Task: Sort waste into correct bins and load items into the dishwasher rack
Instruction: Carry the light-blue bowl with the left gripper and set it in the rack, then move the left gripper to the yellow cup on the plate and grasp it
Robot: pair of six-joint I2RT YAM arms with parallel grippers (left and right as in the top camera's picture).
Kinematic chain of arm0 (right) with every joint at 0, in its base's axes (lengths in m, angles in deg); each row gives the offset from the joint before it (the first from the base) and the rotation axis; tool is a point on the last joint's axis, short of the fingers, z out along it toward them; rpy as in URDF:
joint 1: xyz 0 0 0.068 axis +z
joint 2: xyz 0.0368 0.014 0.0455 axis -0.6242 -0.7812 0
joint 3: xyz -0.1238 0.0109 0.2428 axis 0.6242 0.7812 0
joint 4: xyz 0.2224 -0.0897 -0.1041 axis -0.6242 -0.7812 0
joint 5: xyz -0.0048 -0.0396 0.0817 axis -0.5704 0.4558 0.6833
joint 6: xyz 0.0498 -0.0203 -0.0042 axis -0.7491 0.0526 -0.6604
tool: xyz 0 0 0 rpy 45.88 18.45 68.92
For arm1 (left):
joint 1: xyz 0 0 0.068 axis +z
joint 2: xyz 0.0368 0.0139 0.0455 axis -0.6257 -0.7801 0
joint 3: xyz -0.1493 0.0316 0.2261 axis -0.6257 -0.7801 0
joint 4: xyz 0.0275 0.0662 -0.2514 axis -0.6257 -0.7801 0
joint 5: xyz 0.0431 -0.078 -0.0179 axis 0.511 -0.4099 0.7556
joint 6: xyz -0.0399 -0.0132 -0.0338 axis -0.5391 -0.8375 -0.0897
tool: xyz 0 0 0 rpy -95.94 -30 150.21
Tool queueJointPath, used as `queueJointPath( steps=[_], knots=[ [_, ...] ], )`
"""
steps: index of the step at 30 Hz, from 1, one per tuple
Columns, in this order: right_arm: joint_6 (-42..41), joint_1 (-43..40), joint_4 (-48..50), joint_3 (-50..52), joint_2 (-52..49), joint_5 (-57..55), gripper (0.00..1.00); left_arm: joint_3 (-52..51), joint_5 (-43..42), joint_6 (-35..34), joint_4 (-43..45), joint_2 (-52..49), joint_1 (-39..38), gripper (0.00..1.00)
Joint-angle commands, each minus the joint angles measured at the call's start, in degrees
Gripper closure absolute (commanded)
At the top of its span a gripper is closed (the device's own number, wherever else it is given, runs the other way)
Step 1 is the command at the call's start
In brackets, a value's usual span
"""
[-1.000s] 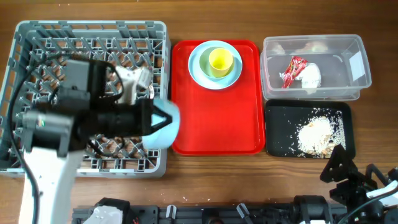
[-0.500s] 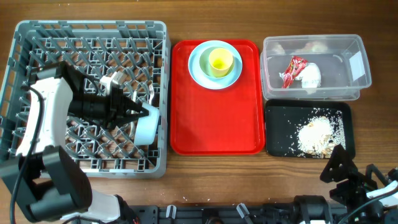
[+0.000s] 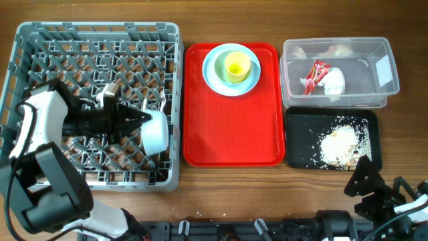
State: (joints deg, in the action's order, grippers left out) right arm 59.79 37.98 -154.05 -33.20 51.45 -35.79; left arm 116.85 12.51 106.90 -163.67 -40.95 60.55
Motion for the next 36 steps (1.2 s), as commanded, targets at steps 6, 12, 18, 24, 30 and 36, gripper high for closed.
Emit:
queueJointPath(
  steps=[6,12,18,24,30,36],
  knots=[
    [-0.4,-0.2,0.3,0.2,0.3,-0.5,0.00,-0.5,1.8,3.9,0.3,-0.7,-2.2,0.96],
    [-0.4,-0.2,0.3,0.2,0.3,-0.5,0.00,-0.5,10.5,1.9,3.1,-0.7,1.0,0.96],
    [-0.4,-0.2,0.3,0.2,0.3,-0.5,0.00,0.7,16.4,-16.0,12.8,-0.7,5.6,0.00],
    [-0.4,-0.2,-0.4,0.2,0.3,-0.5,0.00,15.5,20.5,-23.3,8.9,1.4,8.7,0.01],
    [-0.4,-0.2,-1.9,0.2,0.3,-0.5,0.00,21.9,29.5,-27.9,10.0,15.8,-1.6,0.00],
    [-0.4,-0.2,-2.3,0.2,0.3,-0.5,0.00,17.7,29.9,-26.5,2.5,18.0,-19.1,0.96]
  ],
)
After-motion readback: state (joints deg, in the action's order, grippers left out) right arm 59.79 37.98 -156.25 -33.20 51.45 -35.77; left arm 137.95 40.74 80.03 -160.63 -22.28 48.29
